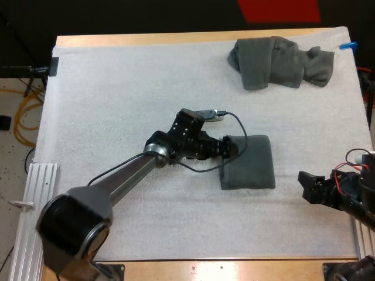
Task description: Pick towel from pile fold and stack
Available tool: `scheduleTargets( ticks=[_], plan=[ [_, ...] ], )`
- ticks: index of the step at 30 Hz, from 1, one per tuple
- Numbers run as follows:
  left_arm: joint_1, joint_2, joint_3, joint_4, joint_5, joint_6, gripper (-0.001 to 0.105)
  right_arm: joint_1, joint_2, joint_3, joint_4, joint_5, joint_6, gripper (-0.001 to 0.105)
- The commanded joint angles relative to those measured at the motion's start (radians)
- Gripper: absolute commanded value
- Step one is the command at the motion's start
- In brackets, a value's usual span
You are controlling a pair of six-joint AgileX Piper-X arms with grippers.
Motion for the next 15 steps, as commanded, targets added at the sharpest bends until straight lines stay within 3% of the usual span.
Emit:
scheduleTargets(
  ticks=[1,11,13,15],
  plan=[
    [-0.010,0.010,-0.018,0.021,0.042,-0.025,0.091,-0.003,-0.003,-0.011,0.003,0.020,-0.002,0.072],
    [-0.092,0.073,-0.048,0.056,0.078,-0.123,0.091,-0.003,-0.003,-0.011,0.001,-0.006,-0.026,0.072],
    [-0.105,0.078,-0.049,0.058,0.071,-0.131,0.087,-0.003,-0.003,-0.011,0.001,-0.041,-0.026,0.072],
    [-0.111,0.083,-0.049,0.056,0.071,-0.130,0.075,-0.003,-0.003,-0.011,0.001,-0.072,-0.026,0.072]
  ],
)
